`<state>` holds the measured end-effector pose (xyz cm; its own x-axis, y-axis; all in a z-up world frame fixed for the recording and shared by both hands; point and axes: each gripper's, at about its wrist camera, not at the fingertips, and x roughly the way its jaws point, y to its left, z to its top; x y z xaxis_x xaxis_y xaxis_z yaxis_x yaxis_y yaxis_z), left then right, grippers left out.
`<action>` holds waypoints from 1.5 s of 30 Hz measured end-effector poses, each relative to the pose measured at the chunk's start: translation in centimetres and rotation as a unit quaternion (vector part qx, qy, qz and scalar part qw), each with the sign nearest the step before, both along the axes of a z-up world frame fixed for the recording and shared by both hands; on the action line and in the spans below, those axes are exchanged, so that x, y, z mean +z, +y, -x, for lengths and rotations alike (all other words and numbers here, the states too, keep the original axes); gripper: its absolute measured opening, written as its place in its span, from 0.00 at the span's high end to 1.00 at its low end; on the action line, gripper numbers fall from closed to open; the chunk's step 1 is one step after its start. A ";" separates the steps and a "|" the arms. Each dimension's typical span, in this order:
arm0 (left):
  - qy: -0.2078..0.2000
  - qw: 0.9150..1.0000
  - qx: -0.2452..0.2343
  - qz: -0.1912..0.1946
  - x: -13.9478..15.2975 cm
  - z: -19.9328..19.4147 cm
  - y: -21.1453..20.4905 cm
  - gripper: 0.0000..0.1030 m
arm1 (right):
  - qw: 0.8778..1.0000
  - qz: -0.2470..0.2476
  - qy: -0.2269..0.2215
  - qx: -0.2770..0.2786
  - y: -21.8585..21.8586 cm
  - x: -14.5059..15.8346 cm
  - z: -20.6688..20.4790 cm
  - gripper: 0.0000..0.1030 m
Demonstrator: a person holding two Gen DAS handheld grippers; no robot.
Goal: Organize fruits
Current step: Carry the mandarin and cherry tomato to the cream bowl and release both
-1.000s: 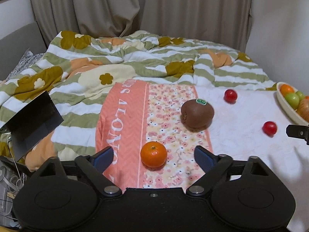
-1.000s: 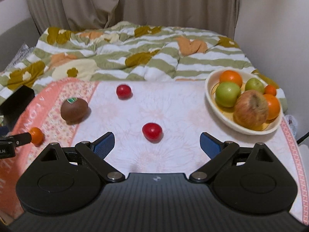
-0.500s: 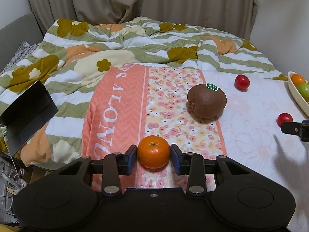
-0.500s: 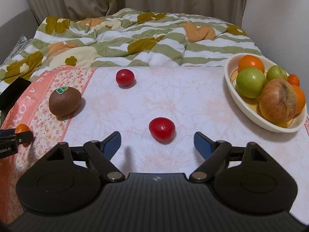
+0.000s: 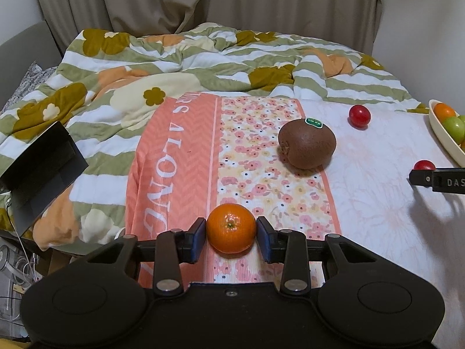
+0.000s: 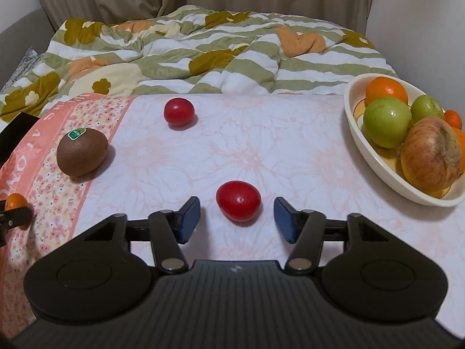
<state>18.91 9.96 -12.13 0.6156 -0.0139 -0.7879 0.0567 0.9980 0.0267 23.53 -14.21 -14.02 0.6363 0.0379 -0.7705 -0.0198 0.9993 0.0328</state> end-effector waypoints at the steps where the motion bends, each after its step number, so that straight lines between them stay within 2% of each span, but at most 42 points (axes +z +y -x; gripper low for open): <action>1: 0.000 1.000 0.001 -0.001 0.0 0.1 -0.1 0.60 | 1.000 0.002 -0.004 0.000 0.0 -0.1 0.0 0.36; 4: 0.002 1.000 0.001 0.001 0.2 0.4 -0.2 0.60 | 1.000 0.008 -0.011 0.006 0.0 -0.3 0.0 0.52; 13: -0.020 1.000 -0.004 0.012 2.5 2.6 -0.8 0.60 | 1.000 0.001 -0.022 0.016 0.0 1.9 2.2 0.53; 19: -0.046 0.999 -0.012 0.020 4.6 4.4 -1.8 0.60 | 0.999 -0.002 -0.041 0.014 -0.4 4.5 5.2 0.53; 25: -0.063 0.997 -0.040 0.036 6.5 5.9 -4.1 0.60 | 0.998 -0.011 -0.053 -0.006 -2.3 7.1 8.8 0.53; 36: -0.098 0.989 -0.100 0.043 10.2 6.6 -11.8 0.60 | 0.996 -0.013 -0.065 -0.059 -10.1 11.3 13.5 0.53; 45: -0.113 0.989 -0.084 0.053 12.0 4.7 -19.8 0.60 | 0.997 -0.018 -0.067 -0.034 -17.9 13.0 12.6 0.53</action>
